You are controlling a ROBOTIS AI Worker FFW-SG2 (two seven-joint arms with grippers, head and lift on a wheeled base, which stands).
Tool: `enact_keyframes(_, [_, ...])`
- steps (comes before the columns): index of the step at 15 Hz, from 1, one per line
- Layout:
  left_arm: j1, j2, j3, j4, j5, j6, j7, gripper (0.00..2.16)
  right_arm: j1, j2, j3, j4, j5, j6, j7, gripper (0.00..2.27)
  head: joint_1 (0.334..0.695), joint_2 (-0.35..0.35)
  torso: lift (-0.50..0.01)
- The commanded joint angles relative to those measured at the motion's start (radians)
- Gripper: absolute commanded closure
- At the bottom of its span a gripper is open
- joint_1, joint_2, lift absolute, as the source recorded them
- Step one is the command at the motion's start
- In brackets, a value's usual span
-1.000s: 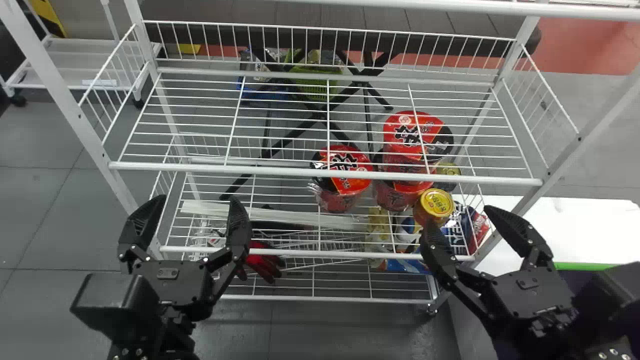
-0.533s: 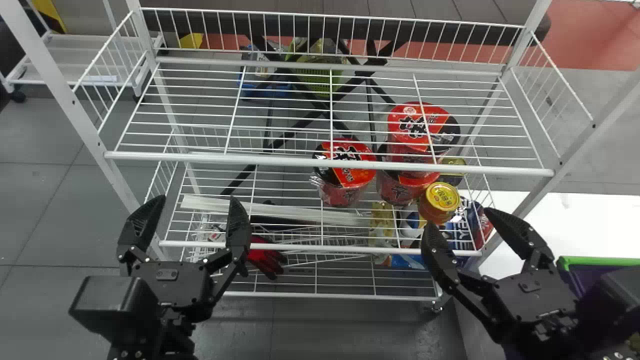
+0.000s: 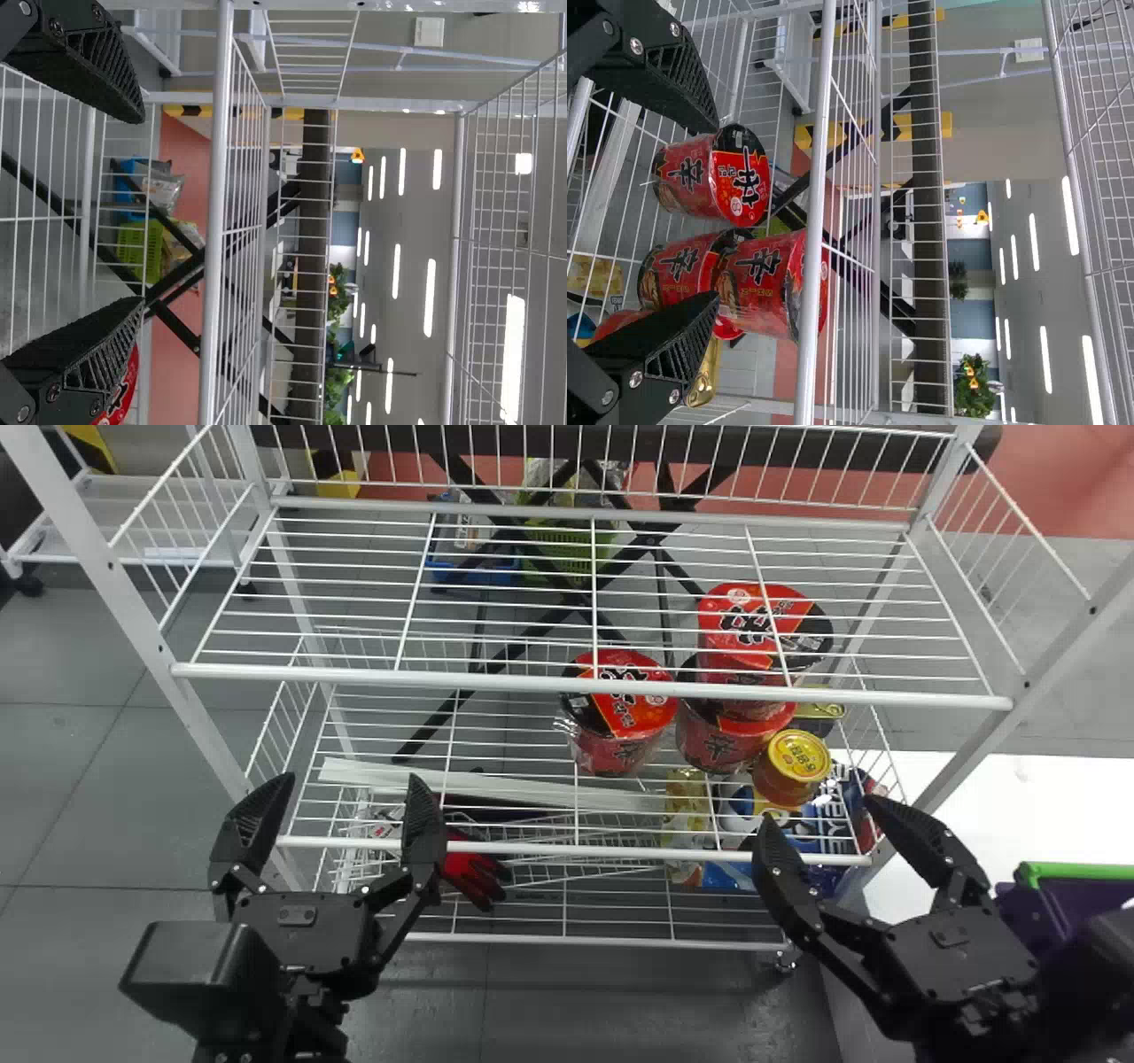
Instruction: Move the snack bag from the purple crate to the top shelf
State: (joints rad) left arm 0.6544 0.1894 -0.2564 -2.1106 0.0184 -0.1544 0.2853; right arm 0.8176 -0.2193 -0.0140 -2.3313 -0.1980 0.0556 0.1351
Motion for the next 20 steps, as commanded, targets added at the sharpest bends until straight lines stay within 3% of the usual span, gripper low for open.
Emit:
enact_keyframes(1, [0.002, -0.001, 0.000, 0.001, 0.000, -0.003, 0.002, 0.09, 0.012, 0.000, -0.017, -0.002, -0.029, -0.041, 0.012, 0.16, 0.695, -0.048, -0.469])
enact_keyframes(4, [0.007, -0.001, 0.003, 0.001, 0.000, -0.003, 0.000, 0.09, 0.018, 0.002, -0.041, -0.062, -0.014, 0.088, -0.019, 0.16, 0.695, -0.058, -0.469])
enact_keyframes(8, [0.004, -0.002, 0.005, 0.012, 0.002, -0.009, 0.000, 0.08, 0.066, 0.015, -0.187, -0.243, -0.024, 0.447, -0.095, 0.16, 0.695, -0.108, -0.469])
enact_keyframes(11, [-0.002, -0.004, 0.003, 0.026, 0.006, -0.024, -0.003, 0.08, 0.074, 0.029, -0.287, -0.221, -0.095, 0.435, -0.081, 0.16, 0.695, -0.174, -0.469])
enact_keyframes(13, [-0.007, -0.004, 0.003, 0.027, 0.006, -0.024, -0.005, 0.08, 0.071, 0.037, -0.330, -0.163, -0.164, 0.309, -0.017, 0.16, 0.695, -0.208, -0.459])
enact_keyframes(16, [-0.007, -0.004, -0.001, 0.024, 0.005, -0.021, -0.003, 0.08, 0.060, 0.058, -0.337, -0.148, -0.179, 0.269, 0.024, 0.16, 0.695, -0.235, -0.451])
enact_keyframes(20, [0.004, -0.004, 0.002, 0.018, 0.002, -0.021, 0.000, 0.08, 0.057, 0.066, -0.337, -0.148, -0.184, 0.257, -0.008, 0.16, 0.695, -0.239, -0.444])
